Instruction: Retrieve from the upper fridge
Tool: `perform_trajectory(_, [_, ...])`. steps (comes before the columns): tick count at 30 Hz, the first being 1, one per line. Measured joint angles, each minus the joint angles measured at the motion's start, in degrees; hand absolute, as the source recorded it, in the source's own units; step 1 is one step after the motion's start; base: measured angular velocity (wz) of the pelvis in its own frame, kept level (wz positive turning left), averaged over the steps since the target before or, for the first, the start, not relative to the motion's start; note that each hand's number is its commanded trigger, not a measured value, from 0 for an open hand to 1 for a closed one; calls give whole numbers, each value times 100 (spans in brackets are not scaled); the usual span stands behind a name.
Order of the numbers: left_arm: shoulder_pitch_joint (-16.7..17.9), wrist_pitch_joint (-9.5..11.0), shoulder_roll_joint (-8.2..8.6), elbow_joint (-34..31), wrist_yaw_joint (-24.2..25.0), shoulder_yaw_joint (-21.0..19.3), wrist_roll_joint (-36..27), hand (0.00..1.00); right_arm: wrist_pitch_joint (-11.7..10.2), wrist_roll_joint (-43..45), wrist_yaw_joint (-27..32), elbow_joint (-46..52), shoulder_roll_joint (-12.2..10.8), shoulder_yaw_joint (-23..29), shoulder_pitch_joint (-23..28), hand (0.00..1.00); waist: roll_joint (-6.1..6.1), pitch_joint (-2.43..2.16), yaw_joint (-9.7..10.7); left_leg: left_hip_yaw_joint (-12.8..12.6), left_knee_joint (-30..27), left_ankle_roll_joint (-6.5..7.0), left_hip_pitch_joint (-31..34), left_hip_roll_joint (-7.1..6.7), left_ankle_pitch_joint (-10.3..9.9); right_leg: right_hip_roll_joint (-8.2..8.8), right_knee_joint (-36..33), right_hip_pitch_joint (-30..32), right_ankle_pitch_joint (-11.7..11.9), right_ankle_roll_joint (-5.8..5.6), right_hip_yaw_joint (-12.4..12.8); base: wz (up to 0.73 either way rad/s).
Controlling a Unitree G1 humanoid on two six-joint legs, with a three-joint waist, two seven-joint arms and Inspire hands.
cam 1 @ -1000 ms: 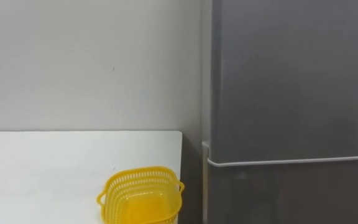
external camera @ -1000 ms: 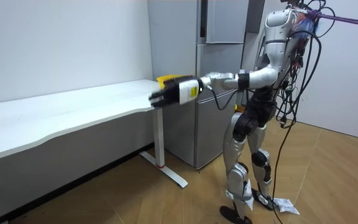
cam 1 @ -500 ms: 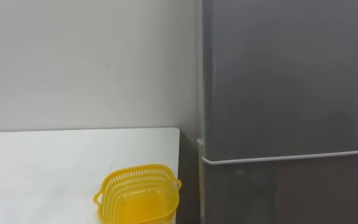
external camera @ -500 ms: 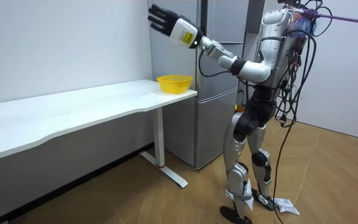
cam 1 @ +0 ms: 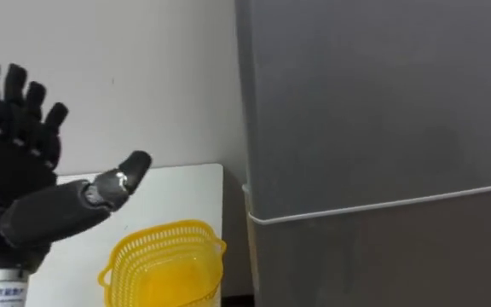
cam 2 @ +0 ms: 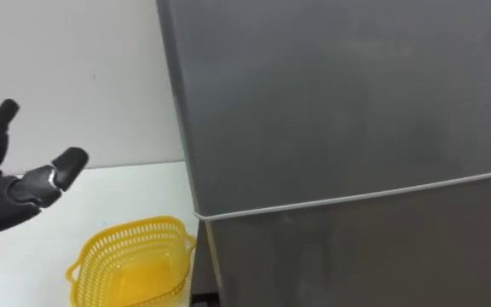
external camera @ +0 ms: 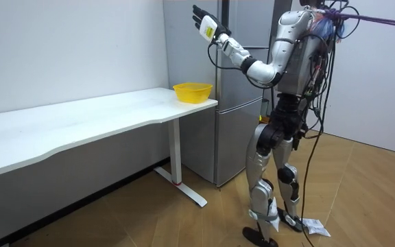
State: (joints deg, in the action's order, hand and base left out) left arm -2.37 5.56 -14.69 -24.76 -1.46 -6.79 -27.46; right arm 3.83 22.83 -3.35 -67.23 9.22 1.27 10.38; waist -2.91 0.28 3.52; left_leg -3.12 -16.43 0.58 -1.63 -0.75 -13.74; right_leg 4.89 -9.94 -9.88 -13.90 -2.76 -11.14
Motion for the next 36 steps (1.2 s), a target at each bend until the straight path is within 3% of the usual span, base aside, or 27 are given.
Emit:
perform_trajectory(5, [-176,-260,-105,-24,715,170,-190,0,113,4,-119,3,135,-2,-30,0,-122,-35,59,-96,17,1,0,18,0,2,-74,89,1,1,107,-10])
perform_trajectory(7, [-216,-374,-221,-38,979,259,-226,0,131,3,-153,5,186,-2,-31,0,-162,-54,68,-133,17,1,-10,23,1,3,-75,91,1,1,142,-7])
perform_trajectory(10, [-462,-560,-284,-43,1375,270,-237,0,220,6,-185,5,215,1,-31,0,-171,-47,88,-151,1,2,0,36,2,-6,-87,97,5,8,152,-2])
perform_trajectory(14, [-718,-571,-479,-42,1799,309,-243,0,339,11,-186,44,257,-1,-32,0,-178,-42,96,-172,-9,3,12,36,1,-4,-84,86,5,8,173,0])
perform_trajectory(17, [-722,-626,-521,-42,2029,392,-242,0,336,-3,-177,70,284,-2,-71,0,-203,-26,95,-181,-11,3,10,36,1,-2,-81,88,5,8,172,0])
perform_trajectory(23, [-722,-781,-654,-41,2244,495,-313,0,327,-39,-141,50,314,-5,-192,0,-229,-9,111,-244,-7,3,9,43,2,0,-68,92,2,3,161,0])
perform_trajectory(35, [-721,-875,-757,53,2511,517,-359,0,382,-51,-163,-10,335,-78,-226,0,-187,20,168,-270,-19,3,9,46,3,4,-86,85,3,4,144,0])
perform_trajectory(36, [-721,-892,-762,59,2523,517,-359,39,382,-51,-162,-10,336,-94,-227,0,-188,20,170,-270,-20,3,9,46,3,4,-88,84,3,4,144,0])
